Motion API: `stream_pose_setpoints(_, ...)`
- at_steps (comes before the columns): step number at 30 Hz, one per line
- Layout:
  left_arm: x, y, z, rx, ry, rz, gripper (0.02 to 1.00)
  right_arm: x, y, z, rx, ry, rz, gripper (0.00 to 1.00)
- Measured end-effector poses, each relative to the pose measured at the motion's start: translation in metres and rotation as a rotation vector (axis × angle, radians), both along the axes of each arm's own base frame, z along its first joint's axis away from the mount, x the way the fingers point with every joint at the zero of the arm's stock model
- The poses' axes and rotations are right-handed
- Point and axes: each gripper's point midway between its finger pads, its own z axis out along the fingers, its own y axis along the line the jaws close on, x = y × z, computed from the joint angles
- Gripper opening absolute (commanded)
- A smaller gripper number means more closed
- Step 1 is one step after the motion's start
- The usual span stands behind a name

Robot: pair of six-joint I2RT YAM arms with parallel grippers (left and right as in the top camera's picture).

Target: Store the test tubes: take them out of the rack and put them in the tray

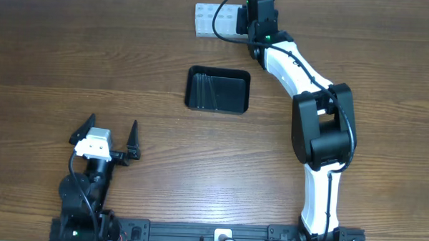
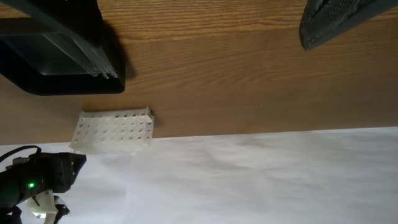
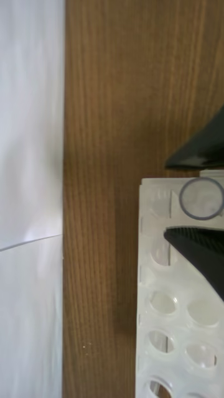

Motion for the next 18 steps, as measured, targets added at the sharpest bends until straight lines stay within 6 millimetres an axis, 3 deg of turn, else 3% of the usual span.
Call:
stream_pose_setpoints(6,0.0,0.0,-0.0001,0.0,0.0,0.0,0.998,-0.0001,0.0,-0.0003,0.0,0.001,0.0,0.185)
stream_pose_setpoints(18,0.0,0.0,-0.0001,0.0,0.0,0.0,0.998,0.0,0.0001,-0.0002,0.0,0.0,0.0,0.154)
